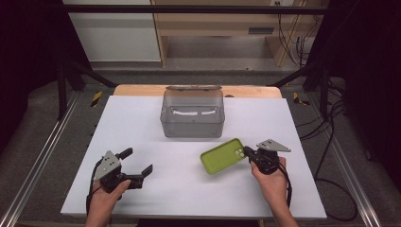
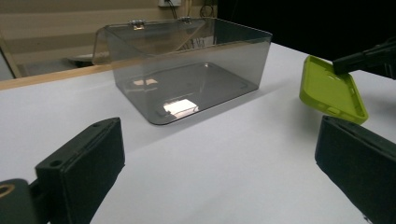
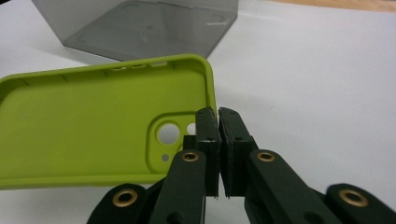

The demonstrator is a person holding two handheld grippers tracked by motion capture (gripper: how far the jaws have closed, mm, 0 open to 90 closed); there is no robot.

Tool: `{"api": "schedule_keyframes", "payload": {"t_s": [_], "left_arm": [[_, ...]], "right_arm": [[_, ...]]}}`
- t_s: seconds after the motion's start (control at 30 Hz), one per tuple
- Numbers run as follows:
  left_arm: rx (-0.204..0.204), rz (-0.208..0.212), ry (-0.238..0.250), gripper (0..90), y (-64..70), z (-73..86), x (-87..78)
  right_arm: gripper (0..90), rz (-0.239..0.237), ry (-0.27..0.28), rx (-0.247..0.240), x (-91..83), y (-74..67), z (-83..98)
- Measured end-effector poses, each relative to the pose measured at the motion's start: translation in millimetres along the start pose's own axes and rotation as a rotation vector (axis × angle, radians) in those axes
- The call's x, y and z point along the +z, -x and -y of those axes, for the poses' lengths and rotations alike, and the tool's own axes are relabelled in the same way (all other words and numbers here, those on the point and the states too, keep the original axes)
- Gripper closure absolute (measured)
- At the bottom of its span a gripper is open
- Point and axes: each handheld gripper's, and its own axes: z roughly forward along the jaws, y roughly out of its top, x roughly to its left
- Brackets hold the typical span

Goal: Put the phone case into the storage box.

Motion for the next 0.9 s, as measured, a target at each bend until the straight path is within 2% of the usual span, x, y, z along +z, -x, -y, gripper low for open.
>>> {"api": "schedule_keyframes", "payload": {"t_s": [0.07,0.1,0.27,0.3,0.33,0.5,0.7,0.9], "left_arm": [[-0.003,0.015,-0.012,1.4,3.6,-4.8,3.9],[-0.006,0.038,-0.023,1.4,6.8,-10.8,8.3],[0.014,0.071,-0.056,1.7,12.7,-24.2,19.1],[0.017,0.088,-0.069,1.8,15.3,-31.5,24.0],[0.017,0.088,-0.069,1.8,15.3,-31.5,24.0],[0.053,0.119,-0.116,2.1,23.3,-50.8,37.0],[0.076,0.148,-0.154,2.2,28.8,-62.2,47.4],[0.056,0.169,-0.175,2.8,27.8,-67.8,56.1]], "right_arm": [[87.5,-0.003,0.010,-0.015,-0.7,-0.6,-1.4],[87.5,-0.007,0.024,-0.028,-2.2,-1.8,-3.7],[87.5,-0.017,0.042,-0.071,-3.7,-6.5,-10.2],[87.5,-0.025,0.063,-0.105,-3.8,-9.3,-13.9],[87.5,-0.025,0.063,-0.105,-3.8,-9.3,-13.9],[87.5,-0.052,0.101,-0.180,-2.8,-23.5,-24.8],[87.5,-0.081,0.126,-0.231,1.4,-38.0,-29.5],[87.5,-0.112,0.149,-0.280,3.8,-47.6,-31.3]]}}
